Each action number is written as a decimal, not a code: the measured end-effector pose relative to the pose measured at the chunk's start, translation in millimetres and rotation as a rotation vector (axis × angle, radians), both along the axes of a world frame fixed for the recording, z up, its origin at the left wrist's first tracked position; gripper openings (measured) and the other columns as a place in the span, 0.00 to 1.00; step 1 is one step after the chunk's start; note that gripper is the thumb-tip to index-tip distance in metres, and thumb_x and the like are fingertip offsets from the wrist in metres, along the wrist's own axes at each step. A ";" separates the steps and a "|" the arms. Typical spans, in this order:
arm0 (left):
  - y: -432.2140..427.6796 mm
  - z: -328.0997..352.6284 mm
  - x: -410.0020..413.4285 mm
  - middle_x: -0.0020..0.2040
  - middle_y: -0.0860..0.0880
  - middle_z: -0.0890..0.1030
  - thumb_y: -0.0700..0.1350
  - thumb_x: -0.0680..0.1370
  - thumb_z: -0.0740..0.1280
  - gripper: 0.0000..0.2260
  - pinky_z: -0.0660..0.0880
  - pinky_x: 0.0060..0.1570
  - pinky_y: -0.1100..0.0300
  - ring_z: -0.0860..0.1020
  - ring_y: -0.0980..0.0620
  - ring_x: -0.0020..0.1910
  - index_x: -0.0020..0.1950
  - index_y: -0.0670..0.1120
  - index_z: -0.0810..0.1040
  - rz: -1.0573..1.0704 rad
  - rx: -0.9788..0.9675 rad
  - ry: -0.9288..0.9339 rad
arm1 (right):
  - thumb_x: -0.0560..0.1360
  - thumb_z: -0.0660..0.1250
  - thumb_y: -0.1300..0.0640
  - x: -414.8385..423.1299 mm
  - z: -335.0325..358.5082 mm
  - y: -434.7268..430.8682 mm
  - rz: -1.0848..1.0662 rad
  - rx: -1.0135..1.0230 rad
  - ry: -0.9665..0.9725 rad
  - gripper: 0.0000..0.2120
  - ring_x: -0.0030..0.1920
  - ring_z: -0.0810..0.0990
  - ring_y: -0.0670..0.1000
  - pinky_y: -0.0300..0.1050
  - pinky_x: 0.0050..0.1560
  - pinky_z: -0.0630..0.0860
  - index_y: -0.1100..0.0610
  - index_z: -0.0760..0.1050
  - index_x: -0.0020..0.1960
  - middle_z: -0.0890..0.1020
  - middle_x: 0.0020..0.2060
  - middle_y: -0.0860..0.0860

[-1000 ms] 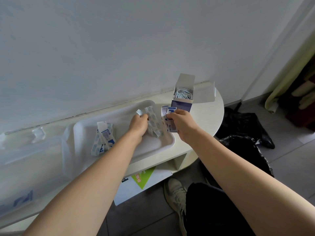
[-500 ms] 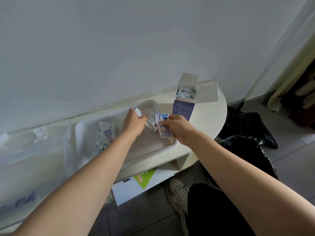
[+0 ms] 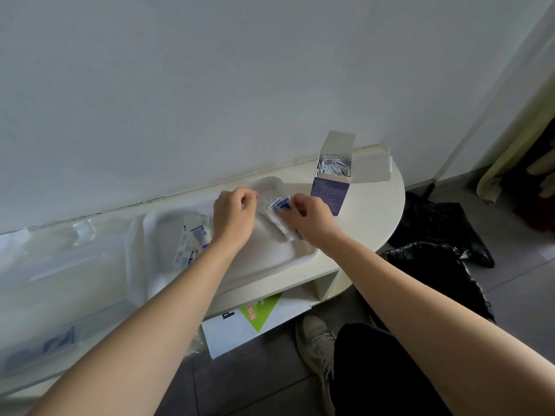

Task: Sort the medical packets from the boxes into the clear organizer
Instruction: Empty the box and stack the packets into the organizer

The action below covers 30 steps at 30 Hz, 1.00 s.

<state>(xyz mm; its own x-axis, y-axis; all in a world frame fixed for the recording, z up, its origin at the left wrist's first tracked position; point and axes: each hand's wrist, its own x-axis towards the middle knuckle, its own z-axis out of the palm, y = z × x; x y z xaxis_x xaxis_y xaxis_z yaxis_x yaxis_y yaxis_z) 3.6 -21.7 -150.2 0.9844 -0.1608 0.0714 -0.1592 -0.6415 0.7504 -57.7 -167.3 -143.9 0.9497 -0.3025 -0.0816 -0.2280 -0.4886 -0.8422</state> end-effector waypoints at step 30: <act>99.9 -34.2 -22.7 0.57 0.38 0.76 0.54 0.74 0.70 0.22 0.70 0.52 0.50 0.74 0.38 0.56 0.56 0.38 0.71 0.218 0.248 0.156 | 0.75 0.69 0.63 28.6 -9.7 108.0 0.175 0.391 0.381 0.04 0.38 0.81 0.52 0.42 0.38 0.78 0.57 0.75 0.43 0.82 0.42 0.58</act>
